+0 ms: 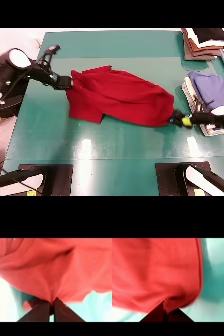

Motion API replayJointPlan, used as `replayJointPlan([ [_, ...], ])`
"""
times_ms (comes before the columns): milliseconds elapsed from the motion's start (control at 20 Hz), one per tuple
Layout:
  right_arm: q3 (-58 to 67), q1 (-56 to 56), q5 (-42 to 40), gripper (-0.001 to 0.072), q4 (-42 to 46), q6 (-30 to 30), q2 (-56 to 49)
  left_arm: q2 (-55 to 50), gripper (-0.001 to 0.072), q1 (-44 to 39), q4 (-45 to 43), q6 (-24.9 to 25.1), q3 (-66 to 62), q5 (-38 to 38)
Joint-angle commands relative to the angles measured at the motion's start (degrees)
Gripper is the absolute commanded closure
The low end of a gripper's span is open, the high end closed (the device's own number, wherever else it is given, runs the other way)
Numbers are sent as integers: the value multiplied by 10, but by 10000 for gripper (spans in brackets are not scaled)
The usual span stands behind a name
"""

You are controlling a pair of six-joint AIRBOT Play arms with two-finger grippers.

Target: Fold the shirts.

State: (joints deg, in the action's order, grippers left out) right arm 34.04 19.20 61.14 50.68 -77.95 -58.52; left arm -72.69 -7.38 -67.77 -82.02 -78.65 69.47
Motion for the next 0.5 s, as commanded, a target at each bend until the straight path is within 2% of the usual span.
replayJointPlan([
  [0,132,-27,35,695,-12,0,75,91,678,0,3,-5,-38,-25],
  [250,455,-29,66,695,-4,0,154,236,678,0,1,-4,-240,-56],
  [450,695,-29,138,695,96,-42,142,282,679,0,-24,-33,-392,-84],
])
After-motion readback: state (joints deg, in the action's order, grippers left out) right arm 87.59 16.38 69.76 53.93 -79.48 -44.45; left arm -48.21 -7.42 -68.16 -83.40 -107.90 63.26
